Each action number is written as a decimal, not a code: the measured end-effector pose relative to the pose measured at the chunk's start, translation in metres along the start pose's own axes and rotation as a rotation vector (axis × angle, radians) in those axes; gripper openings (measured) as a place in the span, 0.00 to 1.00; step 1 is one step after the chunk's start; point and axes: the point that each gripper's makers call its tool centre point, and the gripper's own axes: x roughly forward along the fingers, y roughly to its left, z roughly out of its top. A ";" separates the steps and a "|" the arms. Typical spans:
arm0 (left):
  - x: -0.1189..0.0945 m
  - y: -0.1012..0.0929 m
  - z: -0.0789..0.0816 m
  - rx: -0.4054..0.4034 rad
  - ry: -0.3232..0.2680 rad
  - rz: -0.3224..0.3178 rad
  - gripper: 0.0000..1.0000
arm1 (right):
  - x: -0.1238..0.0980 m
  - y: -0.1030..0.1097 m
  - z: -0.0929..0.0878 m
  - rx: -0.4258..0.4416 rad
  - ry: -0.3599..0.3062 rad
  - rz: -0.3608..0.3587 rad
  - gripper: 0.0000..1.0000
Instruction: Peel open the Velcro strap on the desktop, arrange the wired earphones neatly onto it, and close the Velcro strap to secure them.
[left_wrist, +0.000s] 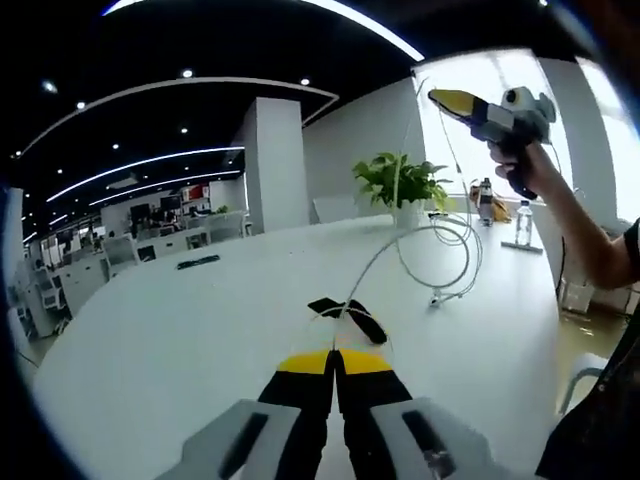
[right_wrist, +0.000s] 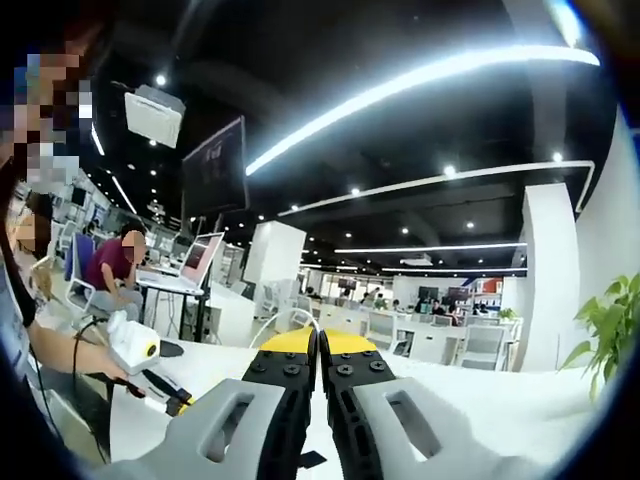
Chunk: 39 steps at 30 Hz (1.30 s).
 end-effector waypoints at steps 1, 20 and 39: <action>-0.001 -0.001 -0.002 -0.003 0.006 -0.001 0.05 | 0.000 0.000 -0.001 0.002 0.001 0.000 0.05; -0.007 0.005 -0.011 -0.041 -0.005 -0.009 0.14 | 0.003 0.008 -0.023 0.024 0.042 0.022 0.05; -0.055 0.015 0.030 -0.128 -0.208 0.015 0.24 | 0.005 0.011 -0.047 0.043 0.086 0.021 0.05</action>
